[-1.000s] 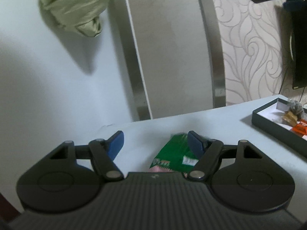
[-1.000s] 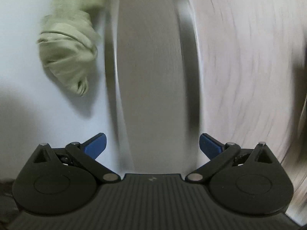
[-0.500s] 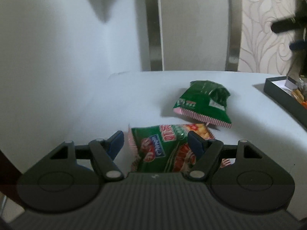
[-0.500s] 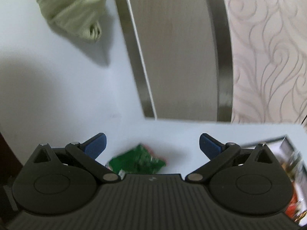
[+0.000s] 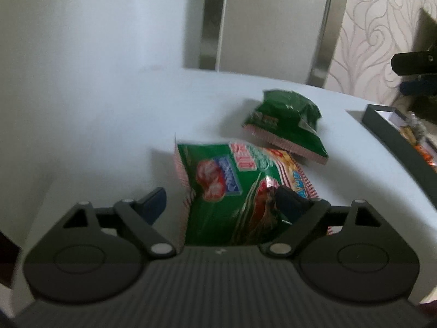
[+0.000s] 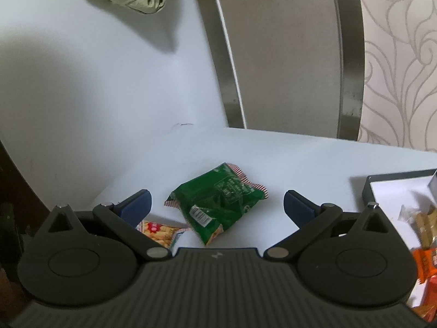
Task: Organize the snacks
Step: 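Grasp the green Oishi chip bag with left gripper while right grasps the small green bag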
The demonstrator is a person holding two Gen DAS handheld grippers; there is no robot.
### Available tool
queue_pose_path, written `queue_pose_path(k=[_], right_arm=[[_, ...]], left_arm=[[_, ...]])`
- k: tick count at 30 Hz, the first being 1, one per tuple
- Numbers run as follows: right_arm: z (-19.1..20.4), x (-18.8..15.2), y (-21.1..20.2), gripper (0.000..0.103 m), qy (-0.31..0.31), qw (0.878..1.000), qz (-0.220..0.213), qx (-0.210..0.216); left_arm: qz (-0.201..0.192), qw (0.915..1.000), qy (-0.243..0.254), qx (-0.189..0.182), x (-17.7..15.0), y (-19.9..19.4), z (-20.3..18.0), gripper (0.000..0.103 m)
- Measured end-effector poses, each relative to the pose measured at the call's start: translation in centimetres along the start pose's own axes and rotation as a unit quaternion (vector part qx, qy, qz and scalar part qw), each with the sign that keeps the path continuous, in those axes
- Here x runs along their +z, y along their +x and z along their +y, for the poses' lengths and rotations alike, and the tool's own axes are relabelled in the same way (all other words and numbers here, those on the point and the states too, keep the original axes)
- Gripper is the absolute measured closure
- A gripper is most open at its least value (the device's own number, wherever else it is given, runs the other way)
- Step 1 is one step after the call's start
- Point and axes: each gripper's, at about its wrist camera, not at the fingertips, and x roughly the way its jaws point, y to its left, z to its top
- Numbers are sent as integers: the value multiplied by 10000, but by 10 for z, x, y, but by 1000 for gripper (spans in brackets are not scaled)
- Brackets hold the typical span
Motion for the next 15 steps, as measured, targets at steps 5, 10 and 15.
queue_pose_path(k=[5,10,15], right_arm=[[7,-3,5,0,149,9998,131,97],[19,-3,18,0,-79,9996,280,-14],[37,-4,49,0,-600,9972,428,-109]], left_arm=[[157,9983,-171,-539,7,15,5,16],[1,9978,-5,-657,11,13,-5,39],[-127,9986,171,-481,14,2,-3,47]])
